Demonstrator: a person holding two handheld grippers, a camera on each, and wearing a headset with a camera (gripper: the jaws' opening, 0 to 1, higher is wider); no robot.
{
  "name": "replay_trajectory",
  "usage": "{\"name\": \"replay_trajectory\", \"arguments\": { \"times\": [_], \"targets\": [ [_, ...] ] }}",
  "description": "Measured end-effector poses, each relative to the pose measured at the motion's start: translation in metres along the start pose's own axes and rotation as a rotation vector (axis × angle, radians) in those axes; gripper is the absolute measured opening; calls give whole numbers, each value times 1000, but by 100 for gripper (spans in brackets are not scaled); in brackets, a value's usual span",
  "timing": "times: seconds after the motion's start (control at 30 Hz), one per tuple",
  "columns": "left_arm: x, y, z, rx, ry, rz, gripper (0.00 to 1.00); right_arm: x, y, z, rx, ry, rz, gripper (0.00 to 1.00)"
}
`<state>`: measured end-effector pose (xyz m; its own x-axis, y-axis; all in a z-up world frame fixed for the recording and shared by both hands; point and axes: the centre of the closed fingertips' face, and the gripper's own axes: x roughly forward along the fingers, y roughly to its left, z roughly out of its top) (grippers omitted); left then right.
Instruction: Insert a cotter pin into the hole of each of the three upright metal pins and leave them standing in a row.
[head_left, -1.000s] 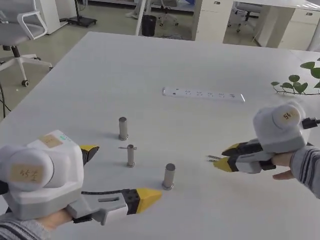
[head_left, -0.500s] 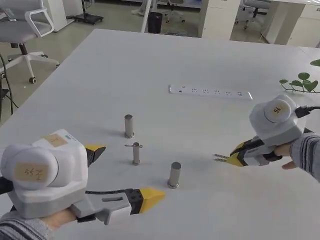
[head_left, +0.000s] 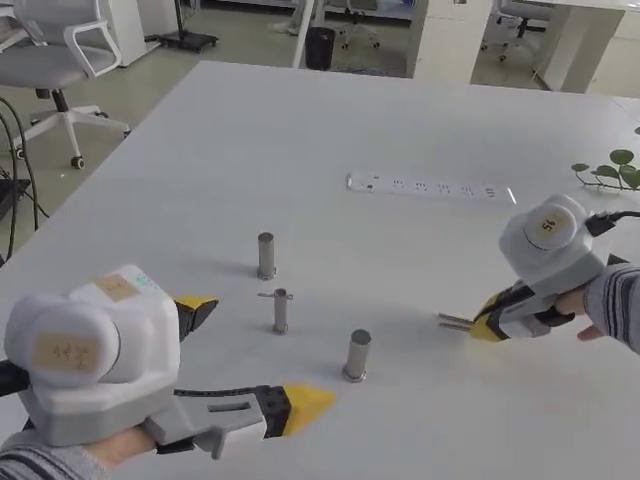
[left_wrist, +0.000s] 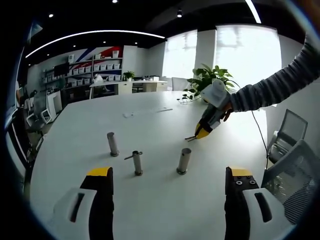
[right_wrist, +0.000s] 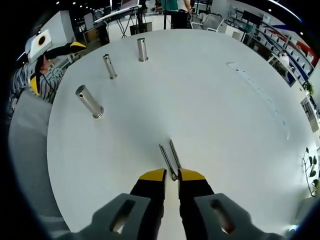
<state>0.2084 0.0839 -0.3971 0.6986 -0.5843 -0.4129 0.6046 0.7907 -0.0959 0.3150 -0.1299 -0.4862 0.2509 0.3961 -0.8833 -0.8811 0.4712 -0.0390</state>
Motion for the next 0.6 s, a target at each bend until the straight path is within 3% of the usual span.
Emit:
{"name": "replay_trajectory", "arguments": {
  "times": [0.2, 0.6],
  "targets": [
    [0, -2, 2, 4, -2, 5, 92, -1, 0, -1, -30, 20, 6, 3],
    [-2, -4, 5, 1, -5, 12, 92, -1, 1, -4, -189, 85, -4, 3]
  ]
}}
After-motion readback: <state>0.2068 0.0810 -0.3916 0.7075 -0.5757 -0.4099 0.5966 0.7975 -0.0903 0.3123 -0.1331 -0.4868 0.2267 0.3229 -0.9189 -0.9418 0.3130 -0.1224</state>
